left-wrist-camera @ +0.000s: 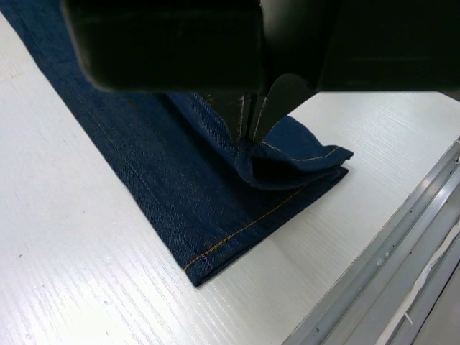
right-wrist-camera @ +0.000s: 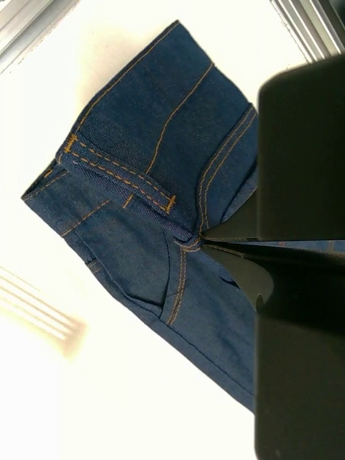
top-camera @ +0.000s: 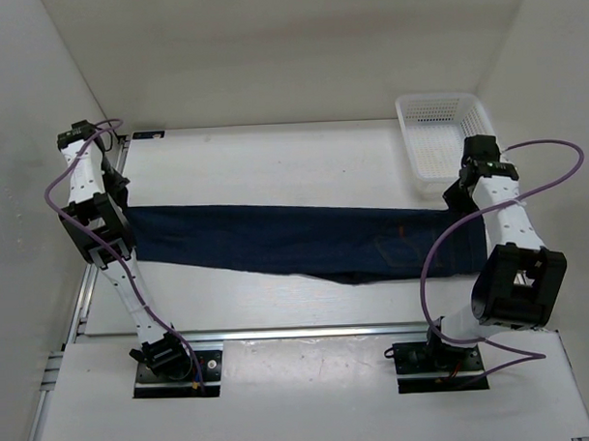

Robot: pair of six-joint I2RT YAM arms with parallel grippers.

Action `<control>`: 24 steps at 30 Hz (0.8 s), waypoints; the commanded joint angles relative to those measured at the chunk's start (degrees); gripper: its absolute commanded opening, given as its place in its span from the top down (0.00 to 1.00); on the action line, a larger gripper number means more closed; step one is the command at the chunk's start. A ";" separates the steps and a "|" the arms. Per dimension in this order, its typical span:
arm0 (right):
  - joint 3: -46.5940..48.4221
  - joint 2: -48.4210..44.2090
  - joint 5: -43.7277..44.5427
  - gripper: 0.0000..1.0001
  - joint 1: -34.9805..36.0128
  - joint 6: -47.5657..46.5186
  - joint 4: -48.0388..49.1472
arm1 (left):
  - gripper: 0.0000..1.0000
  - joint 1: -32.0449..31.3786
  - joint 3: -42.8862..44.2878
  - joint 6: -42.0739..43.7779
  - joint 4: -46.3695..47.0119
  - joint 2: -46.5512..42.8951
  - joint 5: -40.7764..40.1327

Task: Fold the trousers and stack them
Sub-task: Fold the trousers

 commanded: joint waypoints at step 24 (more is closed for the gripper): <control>5.89 -0.51 3.32 0.20 -1.37 -0.81 1.01 | 0.13 -0.73 9.02 -0.20 1.53 1.55 4.10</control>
